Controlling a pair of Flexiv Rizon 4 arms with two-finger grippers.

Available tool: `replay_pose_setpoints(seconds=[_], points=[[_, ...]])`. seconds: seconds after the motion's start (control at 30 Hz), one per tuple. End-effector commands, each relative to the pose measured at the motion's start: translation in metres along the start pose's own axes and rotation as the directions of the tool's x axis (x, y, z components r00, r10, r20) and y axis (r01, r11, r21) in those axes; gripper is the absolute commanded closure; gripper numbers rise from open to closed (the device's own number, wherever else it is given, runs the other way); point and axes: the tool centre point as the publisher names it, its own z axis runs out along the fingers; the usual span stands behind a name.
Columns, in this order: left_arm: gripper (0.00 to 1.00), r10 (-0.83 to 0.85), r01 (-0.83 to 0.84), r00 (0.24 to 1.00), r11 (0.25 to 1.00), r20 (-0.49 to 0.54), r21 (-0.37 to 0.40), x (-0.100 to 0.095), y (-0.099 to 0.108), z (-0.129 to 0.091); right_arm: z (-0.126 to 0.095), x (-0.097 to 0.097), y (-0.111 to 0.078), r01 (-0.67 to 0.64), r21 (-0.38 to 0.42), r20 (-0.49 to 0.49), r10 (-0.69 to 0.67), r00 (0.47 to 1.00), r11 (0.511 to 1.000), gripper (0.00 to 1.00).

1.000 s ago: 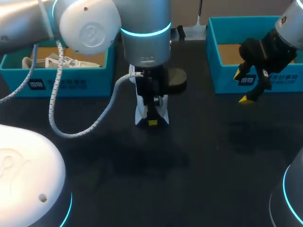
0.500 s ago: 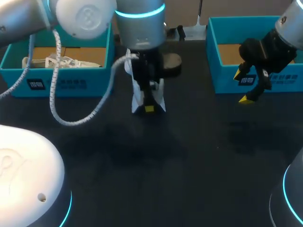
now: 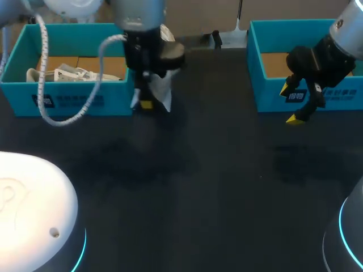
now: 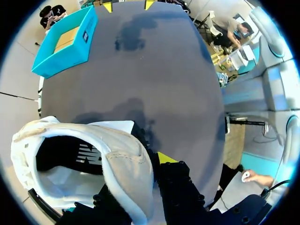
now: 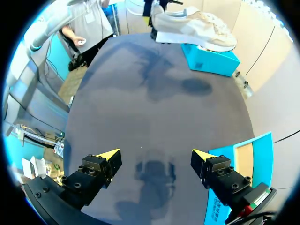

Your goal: Take the shoe out of the shoebox, open the shoe tongue, remove and reinsert the insole, then place the shoe into the shoebox

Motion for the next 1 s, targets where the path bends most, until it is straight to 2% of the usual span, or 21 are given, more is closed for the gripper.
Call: replay_pose_setpoints(seconds=[0.03, 0.13, 0.3, 0.67, 1.0], points=[[1.0, 0.038, -0.038, 0.999, 0.999, -0.01, 0.024, -0.01, 0.044, -0.011, 0.001, 0.0, 0.0, 0.0, 0.002, 0.0, 0.0, 1.0, 1.0, 0.0], [1.0, 0.04, -0.04, 0.999, 0.999, -0.001, 0.031, -0.023, 0.081, -0.003, 0.001, 0.0, 0.0, 0.0, 0.002, 0.0, 0.0, 1.0, 1.0, 0.0], [1.0, 0.019, -0.019, 0.999, 1.0, 0.04, 0.004, -0.038, 0.113, -0.004, 0.001, 0.0, 0.0, 0.0, 0.002, 0.0, 0.0, 1.0, 1.0, 0.0], [1.0, -0.014, 0.014, 1.0, 0.999, 0.002, 0.028, -0.079, 0.201, -0.012, 0.001, 0.0, 0.0, 0.0, 0.002, 0.0, 0.0, 1.0, 1.0, 0.0], [1.0, -0.066, 0.066, 0.998, 0.998, 0.005, -0.003, -0.116, 0.269, -0.011, 0.001, 0.0, 0.0, 0.0, 0.002, 0.0, 0.0, 1.0, 1.0, 0.0]])
